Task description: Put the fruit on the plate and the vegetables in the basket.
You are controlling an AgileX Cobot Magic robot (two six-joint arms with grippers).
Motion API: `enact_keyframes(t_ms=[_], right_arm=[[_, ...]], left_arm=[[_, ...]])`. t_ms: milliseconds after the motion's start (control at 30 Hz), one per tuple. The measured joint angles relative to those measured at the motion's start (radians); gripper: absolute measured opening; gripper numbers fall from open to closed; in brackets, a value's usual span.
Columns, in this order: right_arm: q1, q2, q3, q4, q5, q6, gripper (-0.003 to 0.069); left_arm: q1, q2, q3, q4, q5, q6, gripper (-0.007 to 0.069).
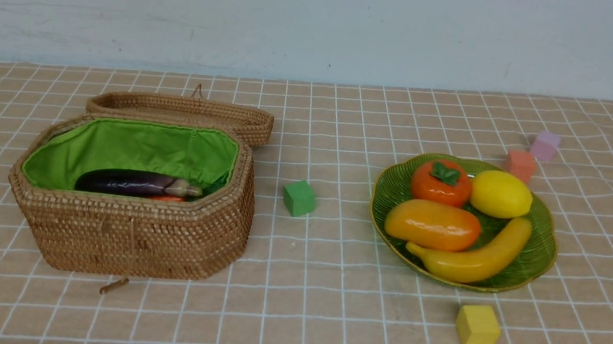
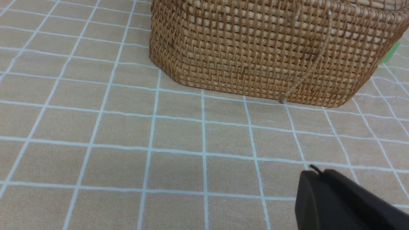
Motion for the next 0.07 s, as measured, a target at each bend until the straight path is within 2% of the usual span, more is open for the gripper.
enact_keyframes(t_ms=[67], right_arm=[[0.0,0.0,0.0,0.0,0.0,0.0,0.0093]], left_arm=[[0.0,0.0,0.0,0.0,0.0,0.0,-0.0011]])
